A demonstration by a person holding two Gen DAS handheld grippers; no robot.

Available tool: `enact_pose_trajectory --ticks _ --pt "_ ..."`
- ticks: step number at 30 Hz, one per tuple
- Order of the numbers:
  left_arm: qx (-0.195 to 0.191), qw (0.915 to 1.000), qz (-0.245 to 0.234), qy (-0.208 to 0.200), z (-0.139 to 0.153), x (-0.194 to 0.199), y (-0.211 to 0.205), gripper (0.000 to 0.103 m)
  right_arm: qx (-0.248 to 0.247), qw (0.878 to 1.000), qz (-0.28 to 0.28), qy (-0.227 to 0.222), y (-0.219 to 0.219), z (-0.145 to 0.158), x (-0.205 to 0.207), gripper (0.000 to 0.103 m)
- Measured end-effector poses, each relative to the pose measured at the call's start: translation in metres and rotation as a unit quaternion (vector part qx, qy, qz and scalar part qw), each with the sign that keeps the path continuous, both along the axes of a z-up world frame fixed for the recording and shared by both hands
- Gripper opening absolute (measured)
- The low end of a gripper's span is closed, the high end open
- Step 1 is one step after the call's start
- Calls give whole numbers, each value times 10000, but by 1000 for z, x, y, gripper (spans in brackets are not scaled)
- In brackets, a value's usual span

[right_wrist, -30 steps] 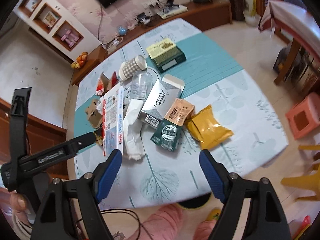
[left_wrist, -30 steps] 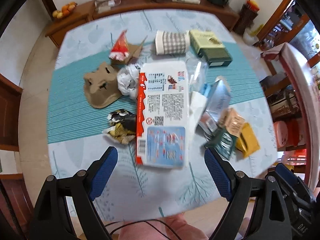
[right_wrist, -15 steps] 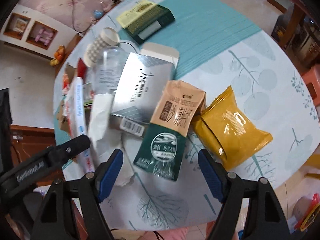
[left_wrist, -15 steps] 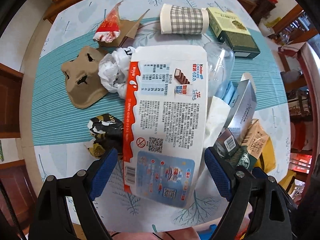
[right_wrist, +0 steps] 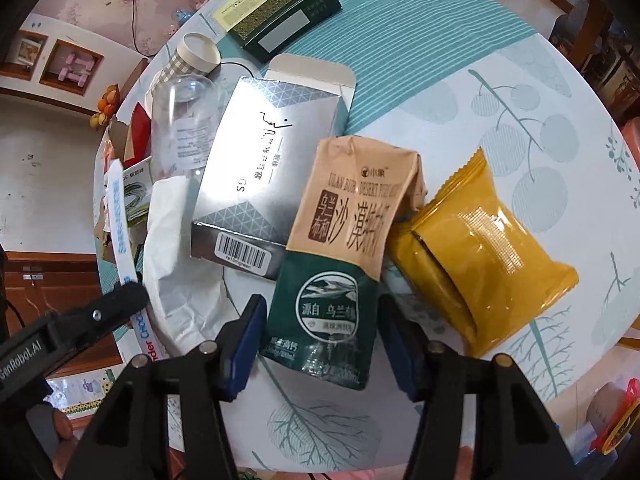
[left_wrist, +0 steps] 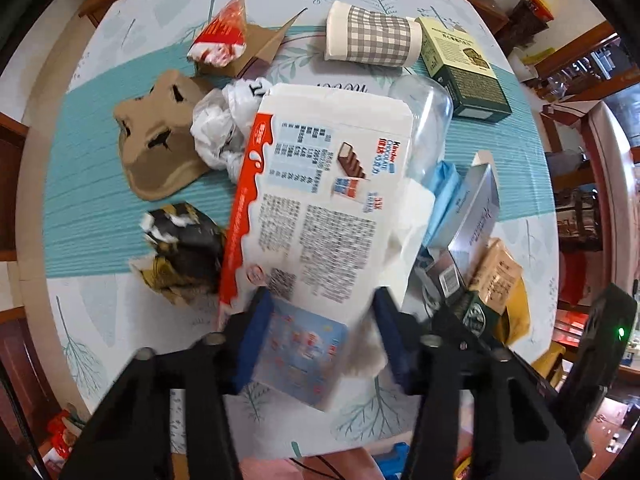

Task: Collect trash
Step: 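Grasp the white Kinder Chocolate box with the left tool while the right grasps the green drink carton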

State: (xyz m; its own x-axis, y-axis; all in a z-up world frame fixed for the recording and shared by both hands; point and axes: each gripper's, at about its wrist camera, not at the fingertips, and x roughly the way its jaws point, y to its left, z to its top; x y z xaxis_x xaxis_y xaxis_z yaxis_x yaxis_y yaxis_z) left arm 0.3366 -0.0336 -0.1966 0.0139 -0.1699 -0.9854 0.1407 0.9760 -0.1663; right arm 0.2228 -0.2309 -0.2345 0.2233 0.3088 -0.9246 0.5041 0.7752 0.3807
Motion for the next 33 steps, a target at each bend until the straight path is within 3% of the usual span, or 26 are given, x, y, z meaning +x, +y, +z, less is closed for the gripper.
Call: enact_pose_trajectory --ticks 1,4,12,15,17,19,23,30,31,33 --pt "-12 10000 -9 19 0 -2 1 32 -12 10000 12 -21 0 0 -1 57" --pt "-65 10000 -11 25 3 -10 9 23 -60 9999 58 -76 0 4 -9 56" --pt "187 9993 -81 -329 16 -28 24 20 -177 9992 281 -216 7 18 -24 56" --pt "472 9968 -319 -554 15 -37 20 33 -172 9991 322 -232 6 20 -28 56" --pt "517 9954 -503 -631 14 -46 19 56 -176 9990 346 -235 8 21 -30 56" --pt "510 9940 -634 -737 16 -57 21 63 -170 9989 364 -231 8 21 -31 56" --pt "1019 9851 -967 -995 8 -69 9 63 -155 9989 384 -218 12 20 -31 56" --pt "1650 9742 -1152 -1023 -19 -73 1 63 -195 9986 450 -209 17 18 -29 56" --pt "1691 9736 -1136 -1027 -21 -72 1 60 -196 9985 460 -200 18 17 -28 56" --pt "1652 9757 -1077 -953 -26 -70 3 39 -193 9985 479 -200 19 17 -29 56"
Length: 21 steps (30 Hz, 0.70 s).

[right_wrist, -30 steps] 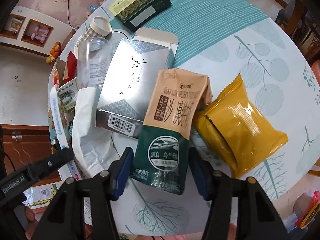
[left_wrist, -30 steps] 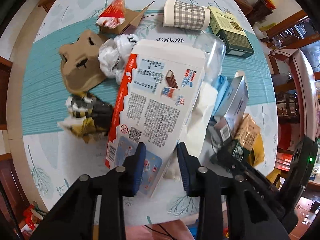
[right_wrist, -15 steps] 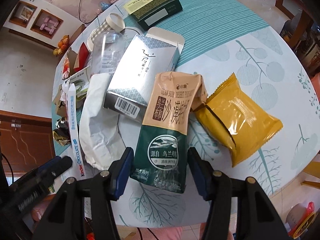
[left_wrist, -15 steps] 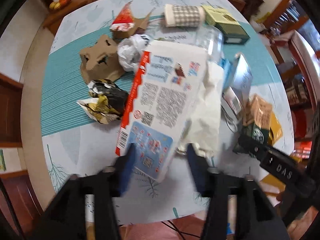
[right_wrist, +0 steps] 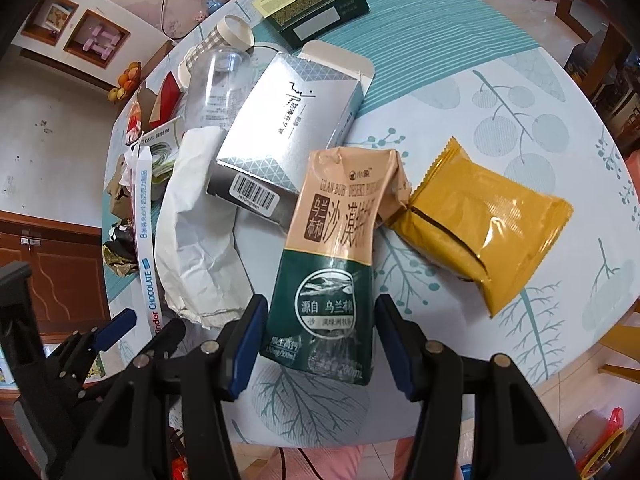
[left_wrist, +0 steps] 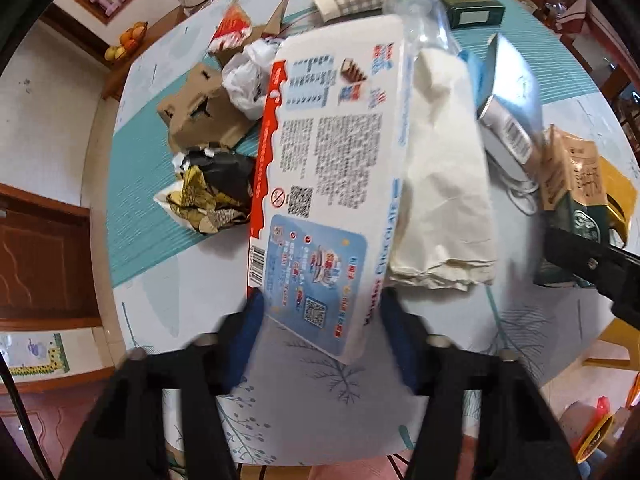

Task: Collect trash
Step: 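Grasp the white Kinder Chocolate box with the left tool while the right grasps the green drink carton, then carry the box and carton with both tools down to the black bin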

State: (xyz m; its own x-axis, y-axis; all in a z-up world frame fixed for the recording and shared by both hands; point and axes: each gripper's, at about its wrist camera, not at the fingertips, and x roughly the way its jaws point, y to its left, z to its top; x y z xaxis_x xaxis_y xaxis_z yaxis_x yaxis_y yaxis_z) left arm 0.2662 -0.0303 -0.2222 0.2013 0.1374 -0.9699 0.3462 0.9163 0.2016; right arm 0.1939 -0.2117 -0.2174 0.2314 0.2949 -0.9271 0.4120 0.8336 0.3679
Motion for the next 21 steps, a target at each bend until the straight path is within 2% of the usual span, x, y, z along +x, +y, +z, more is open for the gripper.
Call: enact_pose_trajectory --ticks 1,5,7,10,12,21 --pt "-22 10000 30 14 -1 1 0 40 0 10000 10 -1 1 0 0 55" --pt "14 9991 -87 -405 12 -2 0 23 56 9999 81 -60 3 6 -2 55" --pt "-130 9986 -43 -502 23 -5 3 20 105 9998 117 -107 5 10 -6 55" --pt "-347 9975 121 -611 38 -8 11 10 204 9994 180 -207 6 19 -12 55" --pt "-601 9960 259 -614 49 -13 18 10 254 9990 231 -302 6 28 -19 55" --pt "-1317 9853 485 -978 99 -58 34 9 405 9953 466 -752 6 71 -55 54"
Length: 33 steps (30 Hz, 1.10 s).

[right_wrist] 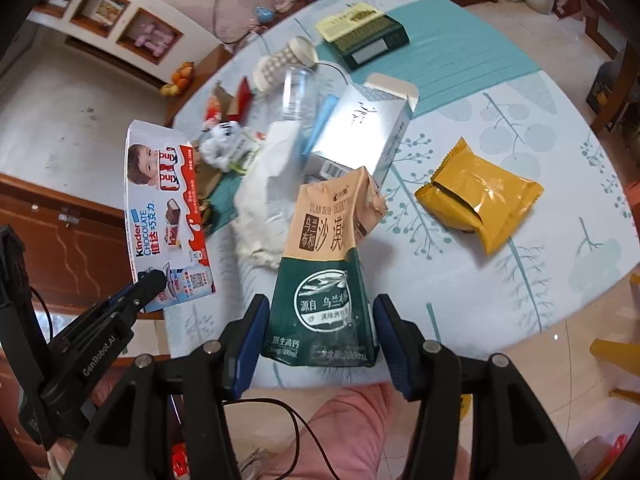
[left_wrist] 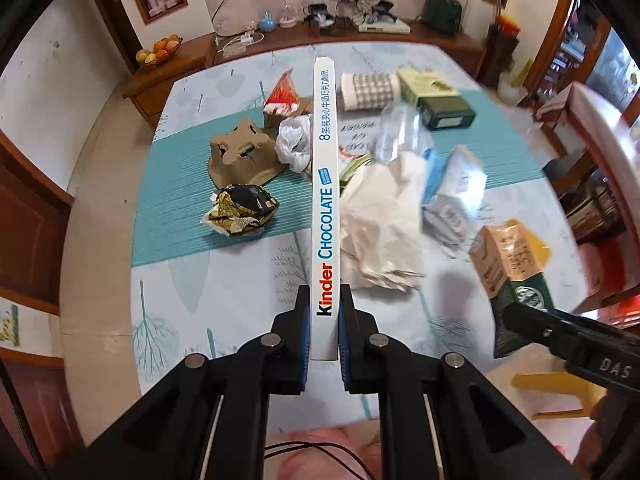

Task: Collect trash
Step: 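Carry the box and carton with both tools down to the black bin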

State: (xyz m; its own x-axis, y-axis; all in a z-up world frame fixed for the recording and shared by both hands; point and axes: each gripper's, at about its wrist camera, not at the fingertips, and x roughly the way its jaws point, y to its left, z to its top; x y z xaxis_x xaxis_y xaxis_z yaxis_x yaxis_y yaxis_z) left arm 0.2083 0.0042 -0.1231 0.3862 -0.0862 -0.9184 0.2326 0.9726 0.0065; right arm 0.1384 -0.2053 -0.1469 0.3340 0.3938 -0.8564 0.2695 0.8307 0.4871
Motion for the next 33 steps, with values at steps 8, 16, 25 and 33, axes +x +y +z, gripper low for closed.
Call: enact_pose_trajectory --ticks 8,16,25,33 --pt "-409 9991 68 -20 28 -74 2 9 102 9982 424 -405 -3 31 -44 54" --pt "-579 9968 -445 321 26 -154 -9 9 185 9971 691 -265 -6 29 -99 54" --pt "-329 9856 -1229 1116 -19 -206 -36 10 495 9940 764 610 1 -35 -154 54" --pt "-259 9628 -1352 2325 -154 -216 -51 10 517 9873 423 1444 1 -140 -171 54"
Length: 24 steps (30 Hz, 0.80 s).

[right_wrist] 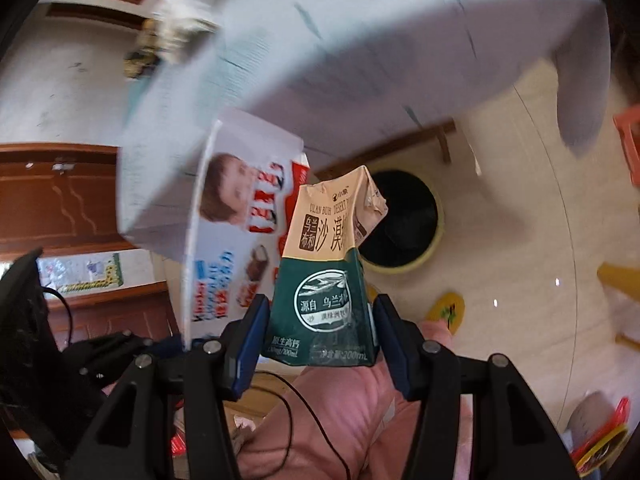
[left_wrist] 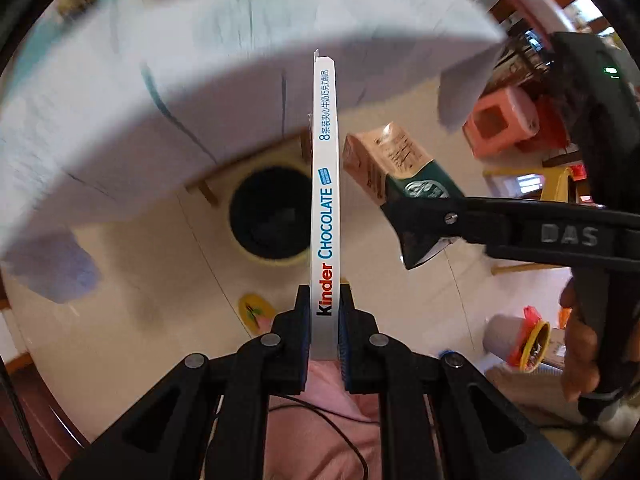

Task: Collect trash
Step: 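Carry the box and carton with both tools down to the black bin, then open both tools over the bin to drop the box and carton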

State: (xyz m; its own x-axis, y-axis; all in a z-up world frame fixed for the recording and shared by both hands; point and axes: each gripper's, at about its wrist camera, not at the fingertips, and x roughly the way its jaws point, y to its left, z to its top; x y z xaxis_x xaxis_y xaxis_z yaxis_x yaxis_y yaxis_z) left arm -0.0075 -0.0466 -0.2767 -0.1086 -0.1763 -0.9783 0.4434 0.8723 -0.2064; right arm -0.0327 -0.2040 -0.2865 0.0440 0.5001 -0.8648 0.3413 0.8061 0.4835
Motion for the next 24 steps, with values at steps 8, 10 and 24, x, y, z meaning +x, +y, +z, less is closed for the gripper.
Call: enact_pose_trajectory --ticks 8,10,24 --pt "237 9975 241 624 -141 17 -3 10 17 9965 -247 800 -4 -130 -2 54" --pt "330 9971 210 652 -169 25 -4 10 -36 9949 -301 963 -4 -158 0 54" --pt "780 9961 284 313 -236 63 9 44 12 9903 -604 1250 11 -232 37 57"
